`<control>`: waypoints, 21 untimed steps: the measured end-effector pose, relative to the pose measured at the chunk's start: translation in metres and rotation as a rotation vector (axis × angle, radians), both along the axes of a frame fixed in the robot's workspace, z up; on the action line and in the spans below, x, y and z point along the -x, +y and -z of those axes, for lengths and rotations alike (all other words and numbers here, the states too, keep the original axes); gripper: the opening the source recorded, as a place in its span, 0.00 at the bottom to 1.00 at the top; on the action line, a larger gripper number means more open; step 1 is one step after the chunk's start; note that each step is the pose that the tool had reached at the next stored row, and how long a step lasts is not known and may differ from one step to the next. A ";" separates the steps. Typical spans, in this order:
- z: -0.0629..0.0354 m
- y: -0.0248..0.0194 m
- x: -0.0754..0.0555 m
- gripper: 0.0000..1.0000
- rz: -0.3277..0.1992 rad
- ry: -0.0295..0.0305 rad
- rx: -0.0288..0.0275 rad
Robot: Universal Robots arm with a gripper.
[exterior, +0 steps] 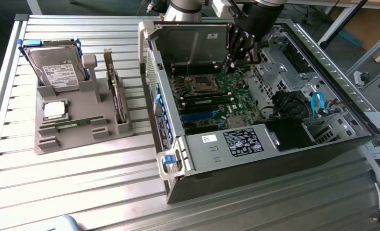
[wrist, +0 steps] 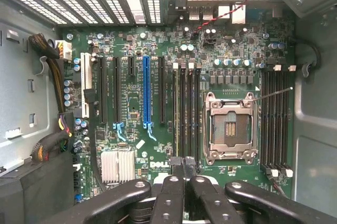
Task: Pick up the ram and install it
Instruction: 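Press down the ram until it locks into place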
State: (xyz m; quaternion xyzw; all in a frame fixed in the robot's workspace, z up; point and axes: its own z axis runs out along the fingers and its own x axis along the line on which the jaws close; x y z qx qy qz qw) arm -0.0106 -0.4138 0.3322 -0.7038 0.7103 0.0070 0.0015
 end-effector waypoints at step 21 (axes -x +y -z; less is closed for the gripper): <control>0.0000 0.0000 -0.016 0.11 0.000 0.0000 0.0001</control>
